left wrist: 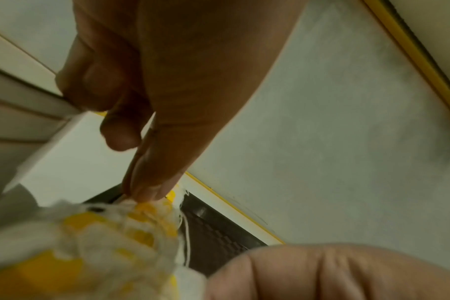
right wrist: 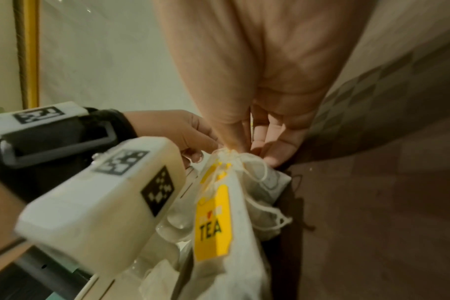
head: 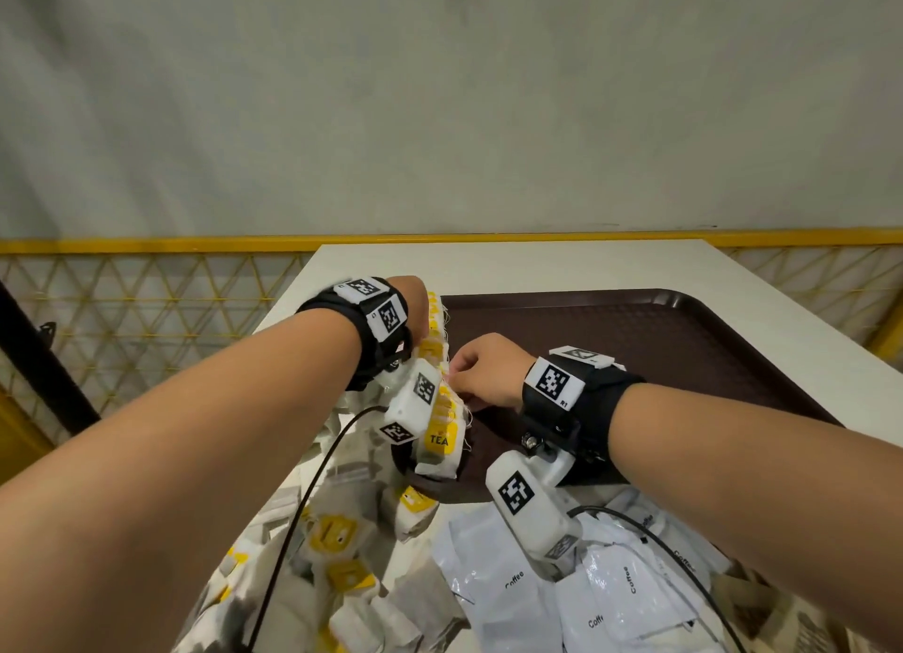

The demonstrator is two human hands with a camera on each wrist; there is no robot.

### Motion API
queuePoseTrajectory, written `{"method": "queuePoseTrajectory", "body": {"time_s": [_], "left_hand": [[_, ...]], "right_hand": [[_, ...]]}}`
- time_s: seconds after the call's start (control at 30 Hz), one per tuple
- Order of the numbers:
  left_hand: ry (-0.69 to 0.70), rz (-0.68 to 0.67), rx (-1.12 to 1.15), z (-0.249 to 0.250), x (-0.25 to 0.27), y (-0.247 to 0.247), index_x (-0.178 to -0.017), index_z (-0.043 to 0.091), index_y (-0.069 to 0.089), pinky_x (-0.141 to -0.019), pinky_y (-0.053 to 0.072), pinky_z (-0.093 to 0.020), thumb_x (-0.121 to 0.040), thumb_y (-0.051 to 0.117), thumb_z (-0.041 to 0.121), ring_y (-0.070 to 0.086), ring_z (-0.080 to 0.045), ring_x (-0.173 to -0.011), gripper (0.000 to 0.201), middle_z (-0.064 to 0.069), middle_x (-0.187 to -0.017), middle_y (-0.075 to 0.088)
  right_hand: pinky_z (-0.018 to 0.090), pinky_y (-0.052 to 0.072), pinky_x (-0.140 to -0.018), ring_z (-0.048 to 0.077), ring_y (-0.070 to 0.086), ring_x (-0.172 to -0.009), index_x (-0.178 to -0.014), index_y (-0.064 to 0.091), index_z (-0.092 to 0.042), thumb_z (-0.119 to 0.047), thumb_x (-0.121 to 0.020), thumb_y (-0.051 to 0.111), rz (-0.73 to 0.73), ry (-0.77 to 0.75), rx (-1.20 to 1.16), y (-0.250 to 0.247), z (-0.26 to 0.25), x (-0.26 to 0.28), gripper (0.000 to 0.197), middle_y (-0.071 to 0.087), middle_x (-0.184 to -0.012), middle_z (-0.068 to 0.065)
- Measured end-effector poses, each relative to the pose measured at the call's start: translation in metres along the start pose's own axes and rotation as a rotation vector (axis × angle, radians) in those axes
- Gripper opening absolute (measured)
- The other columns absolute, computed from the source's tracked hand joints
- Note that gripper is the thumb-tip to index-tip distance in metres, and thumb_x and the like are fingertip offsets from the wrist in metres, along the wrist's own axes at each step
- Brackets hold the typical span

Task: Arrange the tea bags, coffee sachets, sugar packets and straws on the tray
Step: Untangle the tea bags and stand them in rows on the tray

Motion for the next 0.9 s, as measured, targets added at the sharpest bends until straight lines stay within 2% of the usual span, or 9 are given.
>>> {"method": "queuePoseTrajectory", "body": {"time_s": [0.07, 0.1, 0.23, 0.33, 0.4, 0.53, 0.63, 0.7, 0.9], "left_hand": [[0.019, 0.001, -0.019, -0.002, -0.001, -0.003, -0.1, 0.003, 0.067, -0.078, 0.053, -0.028, -0.088, 0.065, 0.016, 0.063, -0.022, -0.089, 0.018, -0.006, -0.098, 0.067], [0.043, 0.006, -0.015, -0.003, 0.001, -0.006, -0.104, 0.003, 0.069, -0.077, 0.054, -0.028, -0.087, 0.067, 0.017, 0.064, -0.022, -0.088, 0.023, -0.008, -0.103, 0.069], [0.149, -0.072, 0.045, 0.0, 0.021, -0.008, -0.097, 0.01, 0.075, -0.044, 0.043, -0.011, -0.082, 0.071, 0.015, 0.054, -0.01, -0.06, 0.016, -0.002, -0.085, 0.068], [0.217, -0.146, -0.028, 0.008, 0.027, 0.004, -0.104, 0.01, 0.073, -0.044, 0.041, -0.005, -0.084, 0.07, 0.013, 0.059, -0.009, -0.069, 0.021, -0.004, -0.101, 0.071], [0.247, -0.15, -0.072, 0.014, 0.028, 0.007, -0.111, 0.011, 0.07, -0.043, 0.036, -0.002, -0.085, 0.067, 0.012, 0.053, -0.003, -0.065, 0.026, -0.003, -0.107, 0.068], [0.231, -0.152, -0.139, 0.017, 0.027, 0.01, -0.119, 0.013, 0.065, -0.042, 0.034, -0.005, -0.087, 0.065, 0.013, 0.053, -0.006, -0.073, 0.032, -0.003, -0.119, 0.063], [0.234, -0.172, -0.141, 0.018, 0.027, 0.012, -0.118, 0.009, 0.065, -0.047, 0.034, -0.008, -0.088, 0.064, 0.014, 0.05, -0.008, -0.071, 0.031, -0.004, -0.104, 0.065], [0.235, -0.149, -0.113, 0.017, 0.028, 0.008, -0.115, 0.007, 0.065, -0.043, 0.034, -0.008, -0.089, 0.063, 0.014, 0.047, -0.005, -0.058, 0.028, 0.001, -0.088, 0.06], [0.229, -0.09, -0.019, 0.02, 0.03, 0.0, -0.113, 0.005, 0.064, -0.034, 0.031, -0.003, -0.088, 0.065, 0.012, 0.043, -0.002, -0.052, 0.026, 0.0, -0.089, 0.057]], "right_hand": [[0.016, 0.054, -0.049, 0.013, 0.057, -0.057, -0.069, 0.057, -0.006, 0.002, -0.09, 0.058, 0.001, 0.017, -0.023, 0.0, 0.001, 0.0, 0.022, 0.055, -0.07, 0.006], [0.018, 0.054, -0.05, 0.014, 0.057, -0.057, -0.067, 0.055, -0.007, 0.002, -0.09, 0.058, 0.005, 0.024, -0.033, -0.001, 0.002, -0.001, 0.026, 0.055, -0.07, 0.006], [0.034, 0.057, -0.071, 0.017, 0.059, -0.057, -0.064, 0.055, -0.009, 0.002, -0.089, 0.059, -0.002, 0.04, -0.059, -0.001, 0.004, -0.003, 0.028, 0.057, -0.071, 0.009], [0.031, 0.057, -0.066, 0.017, 0.058, -0.056, -0.064, 0.056, -0.01, 0.002, -0.089, 0.059, -0.009, 0.031, -0.055, 0.001, 0.004, -0.002, 0.027, 0.056, -0.069, 0.009], [0.025, 0.055, -0.06, 0.016, 0.058, -0.057, -0.066, 0.056, -0.01, 0.002, -0.089, 0.059, -0.009, 0.02, -0.049, 0.001, 0.003, -0.001, 0.026, 0.056, -0.069, 0.007], [0.029, 0.056, -0.066, 0.016, 0.058, -0.057, -0.071, 0.056, -0.009, 0.0, -0.092, 0.058, -0.023, 0.001, -0.034, 0.001, 0.002, 0.0, 0.023, 0.056, -0.071, 0.008], [0.028, 0.056, -0.065, 0.016, 0.058, -0.058, -0.073, 0.056, -0.008, 0.001, -0.093, 0.055, -0.05, 0.004, -0.015, 0.002, 0.002, 0.002, 0.022, 0.055, -0.073, 0.008], [0.028, 0.056, -0.067, 0.016, 0.058, -0.06, -0.078, 0.058, -0.007, 0.0, -0.094, 0.054, -0.073, 0.0, 0.011, 0.003, 0.001, 0.002, 0.018, 0.056, -0.074, 0.007], [0.035, 0.058, -0.074, 0.021, 0.061, -0.076, -0.08, 0.062, -0.009, -0.006, -0.091, 0.06, -0.04, -0.043, 0.091, 0.004, -0.01, 0.002, 0.012, 0.059, -0.08, 0.008]]}}
Point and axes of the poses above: each hand's wrist, its own x-axis away from the middle knuckle, its own y-axis out of the palm, z = x × y, the point moved 8 cm from there along -x, towards the middle knuckle
